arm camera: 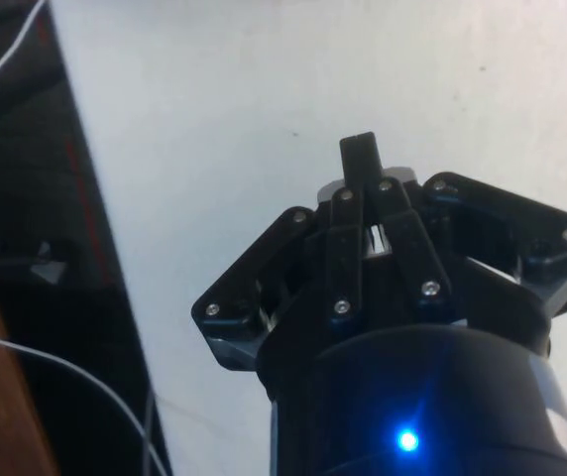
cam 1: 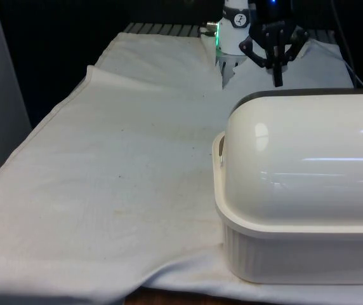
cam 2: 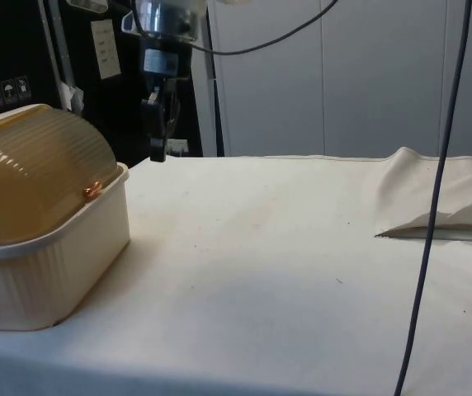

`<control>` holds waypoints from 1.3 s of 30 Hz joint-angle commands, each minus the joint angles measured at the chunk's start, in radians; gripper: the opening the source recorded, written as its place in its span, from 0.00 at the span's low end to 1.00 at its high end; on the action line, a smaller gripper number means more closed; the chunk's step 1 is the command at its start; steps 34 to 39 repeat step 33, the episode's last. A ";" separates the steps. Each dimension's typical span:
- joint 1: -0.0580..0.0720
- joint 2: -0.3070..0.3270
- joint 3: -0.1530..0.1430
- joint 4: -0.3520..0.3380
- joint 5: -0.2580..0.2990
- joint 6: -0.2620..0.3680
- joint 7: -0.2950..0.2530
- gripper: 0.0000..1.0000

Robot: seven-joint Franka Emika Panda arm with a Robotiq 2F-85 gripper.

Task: Open the lid, then close it.

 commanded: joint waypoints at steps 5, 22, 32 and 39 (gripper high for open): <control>0.001 -0.014 -0.025 -0.019 -0.066 -0.005 0.016 0.00; 0.002 -0.012 -0.068 -0.031 -0.162 0.007 0.028 0.00; 0.002 -0.011 -0.071 -0.031 -0.164 0.005 0.022 0.00; 0.000 -0.010 -0.069 -0.028 -0.155 0.001 0.015 0.00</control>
